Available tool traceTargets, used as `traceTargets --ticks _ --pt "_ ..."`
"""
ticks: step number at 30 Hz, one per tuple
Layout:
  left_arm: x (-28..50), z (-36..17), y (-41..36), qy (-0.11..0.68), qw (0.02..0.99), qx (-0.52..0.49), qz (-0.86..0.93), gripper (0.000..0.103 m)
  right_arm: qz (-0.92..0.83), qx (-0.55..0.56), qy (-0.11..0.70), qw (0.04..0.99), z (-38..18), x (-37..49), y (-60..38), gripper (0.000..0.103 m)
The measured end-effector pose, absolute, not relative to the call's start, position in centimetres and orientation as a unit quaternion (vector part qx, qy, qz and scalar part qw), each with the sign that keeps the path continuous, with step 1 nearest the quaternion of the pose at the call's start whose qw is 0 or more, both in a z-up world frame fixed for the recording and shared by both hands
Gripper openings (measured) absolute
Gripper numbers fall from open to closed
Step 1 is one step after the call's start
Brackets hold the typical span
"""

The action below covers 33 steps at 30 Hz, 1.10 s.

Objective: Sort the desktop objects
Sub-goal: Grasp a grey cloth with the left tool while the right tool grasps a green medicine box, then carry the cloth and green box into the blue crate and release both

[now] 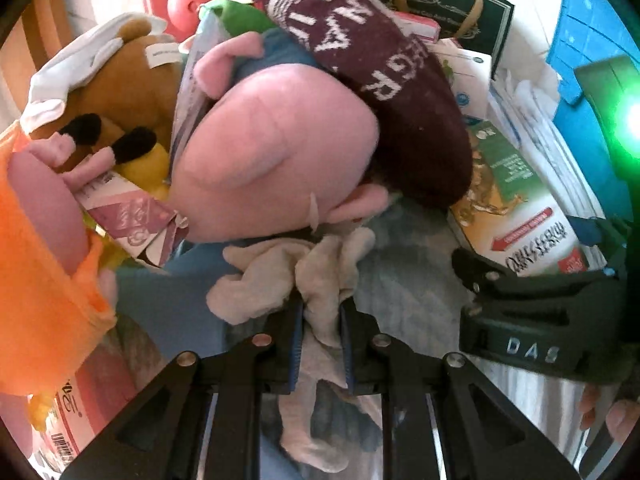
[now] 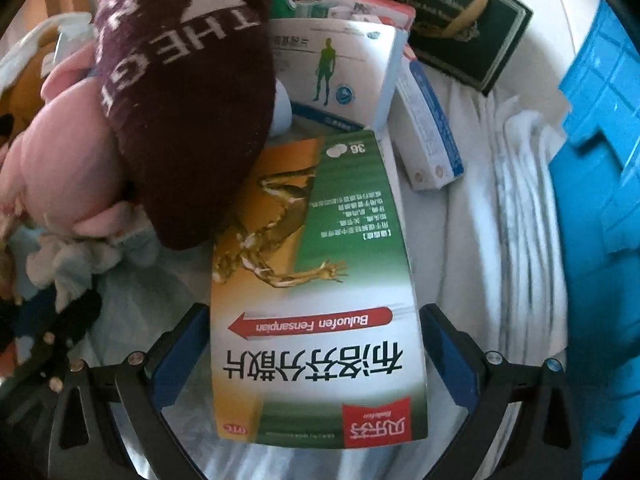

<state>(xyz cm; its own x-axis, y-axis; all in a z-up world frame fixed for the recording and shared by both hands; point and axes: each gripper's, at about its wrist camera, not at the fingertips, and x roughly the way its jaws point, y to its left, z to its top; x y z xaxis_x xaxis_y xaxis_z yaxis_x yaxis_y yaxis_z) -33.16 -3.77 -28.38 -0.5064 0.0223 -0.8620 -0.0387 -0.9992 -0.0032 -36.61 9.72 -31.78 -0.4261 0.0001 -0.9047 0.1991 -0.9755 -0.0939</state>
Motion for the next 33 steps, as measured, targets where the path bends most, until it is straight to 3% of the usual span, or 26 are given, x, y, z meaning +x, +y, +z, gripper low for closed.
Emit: traceTargets --ticks 2,13,33 --pt "-32.5 -27.7 -3.9 0.006 0.021 -0.493 0.87 0.015 -0.841 0.533 0.073 0.06 -31.2 -35.9 10.2 0.09" --pt "-28.1 -19.7 -3.6 0.012 0.036 -0.434 0.9 0.015 -0.865 0.496 -0.005 0.078 -23.6 -28.3 12.6 0.087" --pt "-23.2 -4.5 0.3 0.025 0.108 -0.289 0.951 0.015 -0.95 0.307 -0.023 0.042 -4.3 -21.0 15.6 0.087"
